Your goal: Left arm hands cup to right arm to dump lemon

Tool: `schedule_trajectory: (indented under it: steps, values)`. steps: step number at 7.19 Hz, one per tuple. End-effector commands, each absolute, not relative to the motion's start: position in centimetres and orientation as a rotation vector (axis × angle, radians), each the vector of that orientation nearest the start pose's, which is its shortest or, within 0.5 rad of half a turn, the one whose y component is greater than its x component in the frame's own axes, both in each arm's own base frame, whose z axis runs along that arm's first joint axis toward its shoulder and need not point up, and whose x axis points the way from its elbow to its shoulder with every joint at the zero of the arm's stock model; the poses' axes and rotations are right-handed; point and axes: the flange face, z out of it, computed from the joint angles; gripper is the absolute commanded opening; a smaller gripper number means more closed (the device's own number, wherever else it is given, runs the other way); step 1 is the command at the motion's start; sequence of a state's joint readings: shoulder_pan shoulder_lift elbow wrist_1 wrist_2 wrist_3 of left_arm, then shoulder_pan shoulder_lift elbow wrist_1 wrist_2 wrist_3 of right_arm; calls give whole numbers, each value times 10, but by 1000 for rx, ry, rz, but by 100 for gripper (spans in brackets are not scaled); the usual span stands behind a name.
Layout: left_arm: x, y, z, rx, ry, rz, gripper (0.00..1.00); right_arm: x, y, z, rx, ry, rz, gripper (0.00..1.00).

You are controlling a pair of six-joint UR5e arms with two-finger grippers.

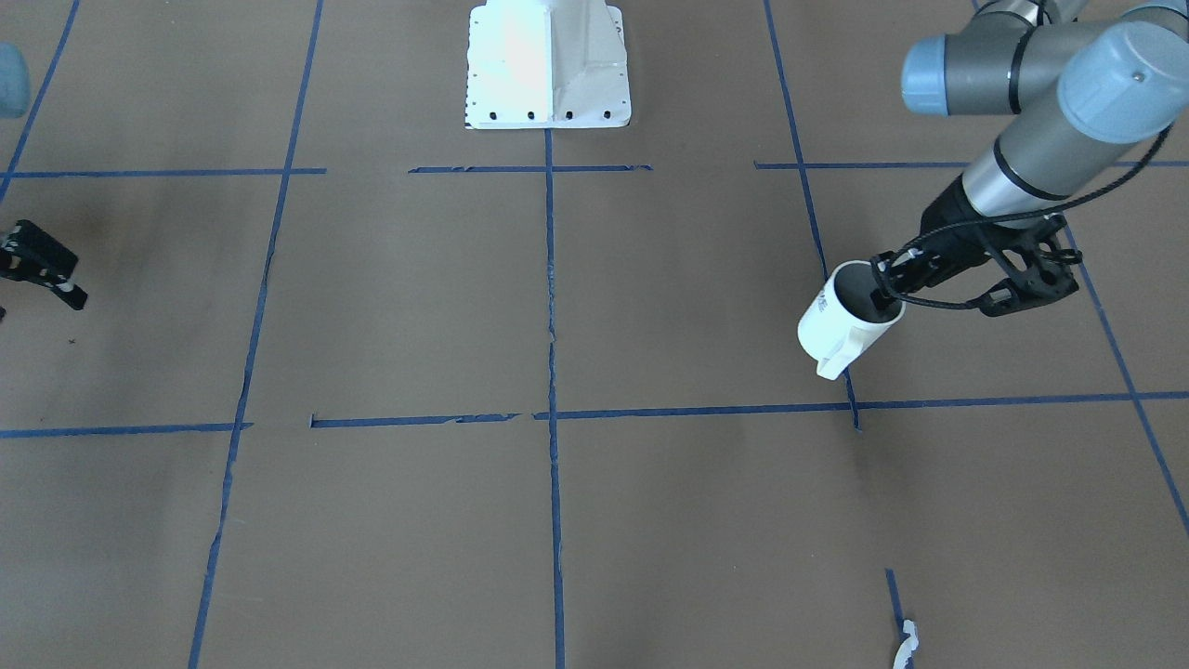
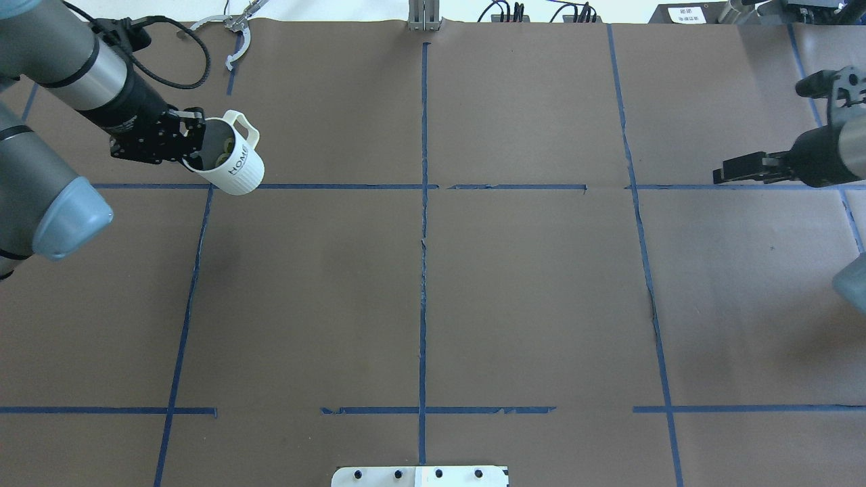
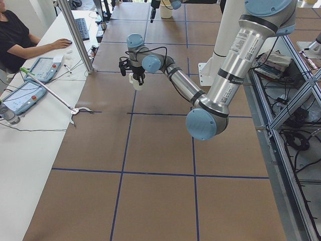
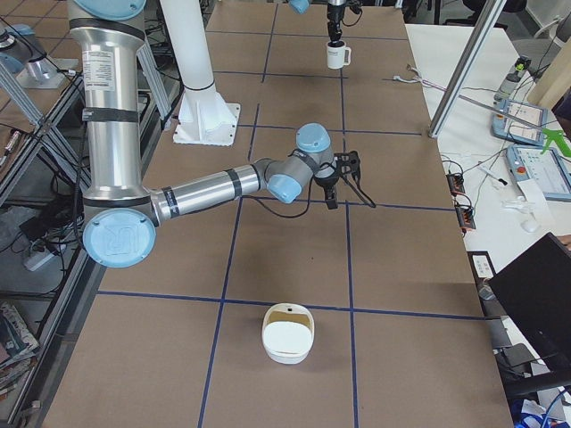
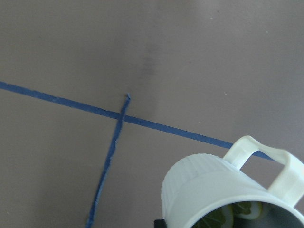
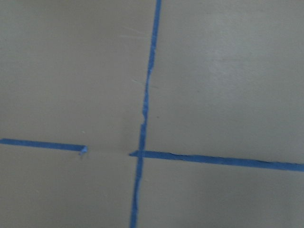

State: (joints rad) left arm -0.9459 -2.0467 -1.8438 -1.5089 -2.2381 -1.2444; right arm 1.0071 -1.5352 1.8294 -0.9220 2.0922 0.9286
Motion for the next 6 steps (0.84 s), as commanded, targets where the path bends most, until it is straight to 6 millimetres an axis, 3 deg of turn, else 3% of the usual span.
schedule_trajectory:
  steps: [1,2,3,4,6]
  values:
    - [357,-523,189,-203,903,-498,0,-270,-489,374,460,-1052,105,100]
    - [360,-526,155,-219,885,-510,0,-305,-473,337,617,-1025,118,100]
    - [371,-537,129,-243,890,-554,0,-335,-449,319,742,-981,139,100]
    - [393,-562,87,-284,886,-638,0,-370,-427,291,834,-983,154,100]
    - [417,-583,60,-333,859,-710,0,-427,-383,252,998,-940,123,100]
